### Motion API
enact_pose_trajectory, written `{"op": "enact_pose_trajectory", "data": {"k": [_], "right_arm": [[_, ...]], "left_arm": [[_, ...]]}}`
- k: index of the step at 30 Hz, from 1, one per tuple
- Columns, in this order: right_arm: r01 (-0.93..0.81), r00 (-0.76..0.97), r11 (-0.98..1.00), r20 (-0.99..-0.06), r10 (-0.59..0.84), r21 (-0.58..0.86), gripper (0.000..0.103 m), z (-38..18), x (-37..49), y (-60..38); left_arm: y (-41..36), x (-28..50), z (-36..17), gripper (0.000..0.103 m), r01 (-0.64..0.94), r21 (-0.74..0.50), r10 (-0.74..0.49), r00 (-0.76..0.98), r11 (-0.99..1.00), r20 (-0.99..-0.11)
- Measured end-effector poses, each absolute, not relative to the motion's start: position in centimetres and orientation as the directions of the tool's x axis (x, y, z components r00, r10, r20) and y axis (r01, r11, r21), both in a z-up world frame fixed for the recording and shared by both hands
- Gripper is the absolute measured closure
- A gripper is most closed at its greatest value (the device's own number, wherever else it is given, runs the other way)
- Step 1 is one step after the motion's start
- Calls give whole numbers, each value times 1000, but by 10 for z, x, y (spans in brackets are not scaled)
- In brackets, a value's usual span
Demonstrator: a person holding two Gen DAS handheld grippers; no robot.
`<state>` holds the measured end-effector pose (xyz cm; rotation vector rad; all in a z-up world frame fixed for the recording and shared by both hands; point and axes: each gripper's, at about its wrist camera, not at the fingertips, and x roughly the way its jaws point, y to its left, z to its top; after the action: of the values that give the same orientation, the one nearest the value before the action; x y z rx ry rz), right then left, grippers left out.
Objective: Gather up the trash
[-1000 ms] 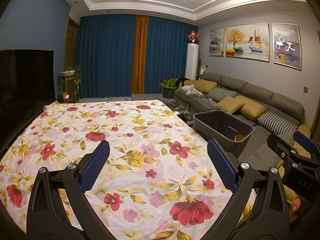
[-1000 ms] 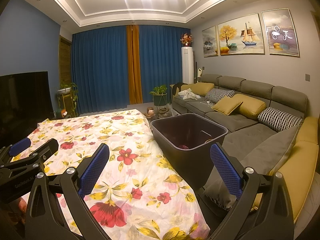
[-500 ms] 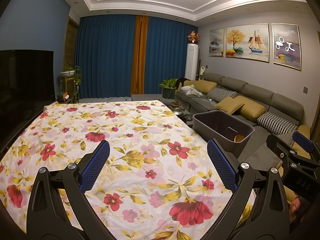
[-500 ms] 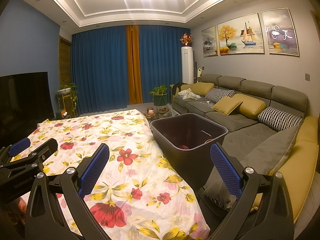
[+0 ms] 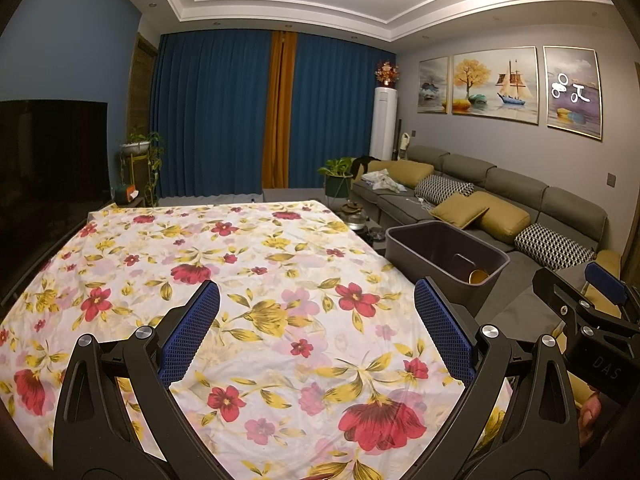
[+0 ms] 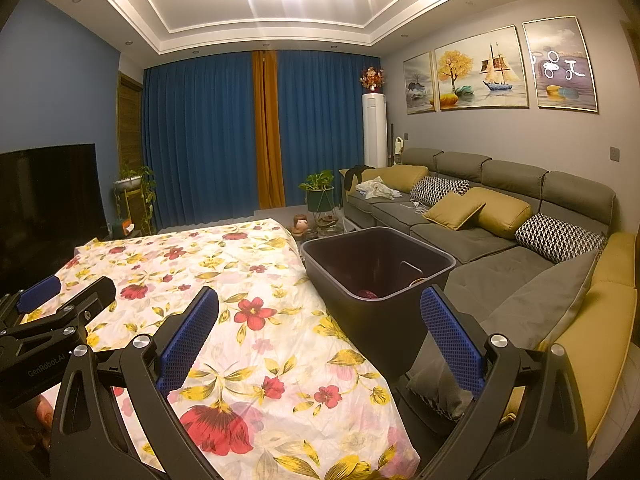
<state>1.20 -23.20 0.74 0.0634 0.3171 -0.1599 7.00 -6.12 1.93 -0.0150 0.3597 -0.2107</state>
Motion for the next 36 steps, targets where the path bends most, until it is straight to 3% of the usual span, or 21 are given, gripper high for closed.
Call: {"op": "enact_pose_trajectory", "data": {"k": [13,23,36], "right_arm": [[166,937,985,-317,-146,37,6,8,13,-231],[167,937,985,-318,-147,38,6,8,13,-231],[167,937,985,-318,-146,39,6,8,13,-231]], "left_arm": [[-61,70,21,7,202,-55,-208,914,978,-348],[-63,67,18,20,204,-38,-204,914,978,-351],[-63,66,16,21,206,-41,-207,912,978,-354]]}}
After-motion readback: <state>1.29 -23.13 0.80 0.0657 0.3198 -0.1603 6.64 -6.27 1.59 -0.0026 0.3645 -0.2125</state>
